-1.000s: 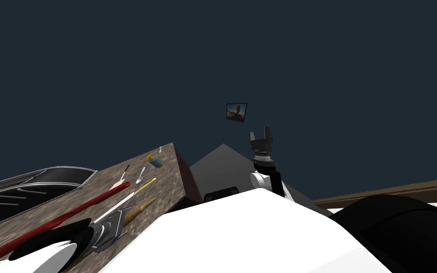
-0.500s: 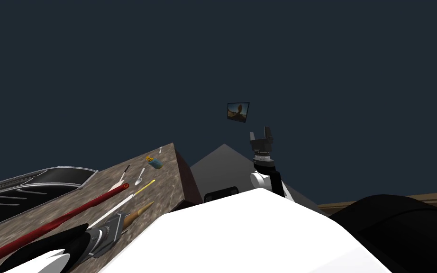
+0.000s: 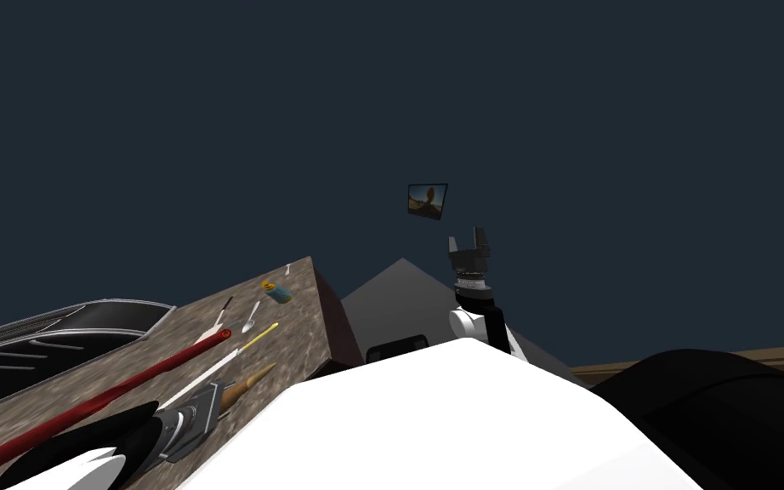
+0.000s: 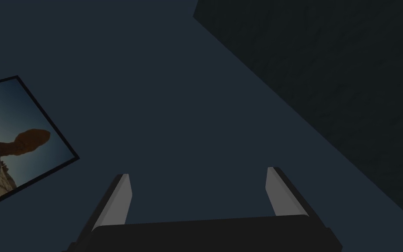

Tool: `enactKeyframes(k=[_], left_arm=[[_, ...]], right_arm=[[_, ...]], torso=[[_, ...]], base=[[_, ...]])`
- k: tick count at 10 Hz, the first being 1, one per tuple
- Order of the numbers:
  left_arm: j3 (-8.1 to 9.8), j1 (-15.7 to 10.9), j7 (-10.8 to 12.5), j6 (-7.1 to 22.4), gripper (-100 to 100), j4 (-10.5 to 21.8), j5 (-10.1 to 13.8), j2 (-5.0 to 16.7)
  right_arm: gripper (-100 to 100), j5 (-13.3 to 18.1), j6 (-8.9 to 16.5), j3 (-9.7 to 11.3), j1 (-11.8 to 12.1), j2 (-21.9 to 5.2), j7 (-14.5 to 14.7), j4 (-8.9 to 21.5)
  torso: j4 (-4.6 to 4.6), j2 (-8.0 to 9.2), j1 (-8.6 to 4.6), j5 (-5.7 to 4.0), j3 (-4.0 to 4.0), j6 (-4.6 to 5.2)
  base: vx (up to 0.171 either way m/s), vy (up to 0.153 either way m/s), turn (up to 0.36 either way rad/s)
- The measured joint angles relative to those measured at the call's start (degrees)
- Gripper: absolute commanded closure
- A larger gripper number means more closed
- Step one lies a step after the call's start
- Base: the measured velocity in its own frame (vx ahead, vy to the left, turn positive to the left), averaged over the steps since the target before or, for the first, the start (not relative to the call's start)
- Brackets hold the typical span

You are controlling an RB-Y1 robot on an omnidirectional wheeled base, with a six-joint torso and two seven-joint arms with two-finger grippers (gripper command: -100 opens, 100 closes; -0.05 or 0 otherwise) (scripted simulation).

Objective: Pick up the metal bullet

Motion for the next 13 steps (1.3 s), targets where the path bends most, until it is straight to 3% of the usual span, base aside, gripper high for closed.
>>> enactKeyframes(k=[13], left_arm=[[4.92,-19.02,-6.95,19.95,100,5.03,-4.19,-10.94]], right_arm=[[0,0.00,0.00,0.00,-0.01,0.00,0.00,0.00]], torso=[[0.08,0.30,-0.15,-0.16,0.19,-0.03]], base=[[-0.075,0.005,-0.055]])
